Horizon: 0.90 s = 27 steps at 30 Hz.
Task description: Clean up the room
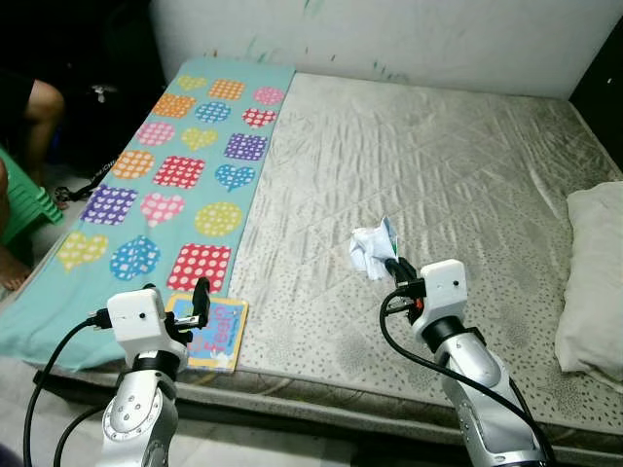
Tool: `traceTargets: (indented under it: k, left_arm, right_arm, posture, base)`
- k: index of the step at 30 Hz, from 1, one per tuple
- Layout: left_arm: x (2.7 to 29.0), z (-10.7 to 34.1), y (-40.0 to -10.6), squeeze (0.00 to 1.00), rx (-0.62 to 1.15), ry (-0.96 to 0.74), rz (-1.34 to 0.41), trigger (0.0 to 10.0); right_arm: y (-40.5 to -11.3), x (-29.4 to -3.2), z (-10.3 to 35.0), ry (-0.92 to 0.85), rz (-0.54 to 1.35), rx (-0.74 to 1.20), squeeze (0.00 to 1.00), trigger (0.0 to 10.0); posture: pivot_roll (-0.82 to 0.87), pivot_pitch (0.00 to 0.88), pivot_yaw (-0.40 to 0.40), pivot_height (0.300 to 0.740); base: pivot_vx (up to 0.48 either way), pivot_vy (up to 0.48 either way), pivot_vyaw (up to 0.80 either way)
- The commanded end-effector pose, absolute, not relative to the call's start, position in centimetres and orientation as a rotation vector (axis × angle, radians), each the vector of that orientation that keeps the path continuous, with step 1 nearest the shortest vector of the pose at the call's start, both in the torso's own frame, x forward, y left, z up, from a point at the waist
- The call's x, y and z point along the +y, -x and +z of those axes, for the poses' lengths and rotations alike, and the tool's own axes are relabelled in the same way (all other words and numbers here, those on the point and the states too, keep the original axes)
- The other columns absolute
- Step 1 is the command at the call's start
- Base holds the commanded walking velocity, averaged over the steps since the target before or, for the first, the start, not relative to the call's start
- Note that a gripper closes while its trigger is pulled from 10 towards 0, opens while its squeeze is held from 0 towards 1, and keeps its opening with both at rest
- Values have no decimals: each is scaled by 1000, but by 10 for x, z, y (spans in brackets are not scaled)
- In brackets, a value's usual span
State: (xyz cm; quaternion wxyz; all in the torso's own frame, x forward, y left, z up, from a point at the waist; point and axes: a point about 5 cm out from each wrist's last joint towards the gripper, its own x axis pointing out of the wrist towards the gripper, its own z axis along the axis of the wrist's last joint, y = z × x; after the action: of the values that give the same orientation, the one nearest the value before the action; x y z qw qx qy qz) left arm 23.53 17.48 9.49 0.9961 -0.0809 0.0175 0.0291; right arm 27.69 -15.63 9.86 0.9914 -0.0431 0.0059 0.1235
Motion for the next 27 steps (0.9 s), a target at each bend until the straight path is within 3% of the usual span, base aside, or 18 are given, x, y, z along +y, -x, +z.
traceTargets:
  k: [1, 15, 23, 27]
  left_arm:
    - [181, 94, -230, 0, 46, 147, 70, 10000]
    - [195, 90, -204, 0, 123, 63, 68, 10000]
    - [193, 89, -203, 0, 145, 99, 79, 10000]
    - [192, 89, -202, 0, 146, 104, 68, 10000]
  right_arm:
    - [-278, -156, 105, 78, 243, -8, 0, 10000]
    - [-259, -184, 111, 114, 188, 21, 0, 10000]
    - [-257, -179, 111, 90, 186, 39, 0, 10000]
    - [-257, -179, 112, 89, 186, 43, 0, 10000]
  posture:
    - [-97, 87, -25, 740]
    - [-105, 92, -22, 740]
    - [-106, 92, -21, 740]
    - [-107, 95, -22, 740]
  base:
    - [262, 0, 0]
    - [0, 0, 0]
    - [0, 0, 0]
    - [0, 193, -656]
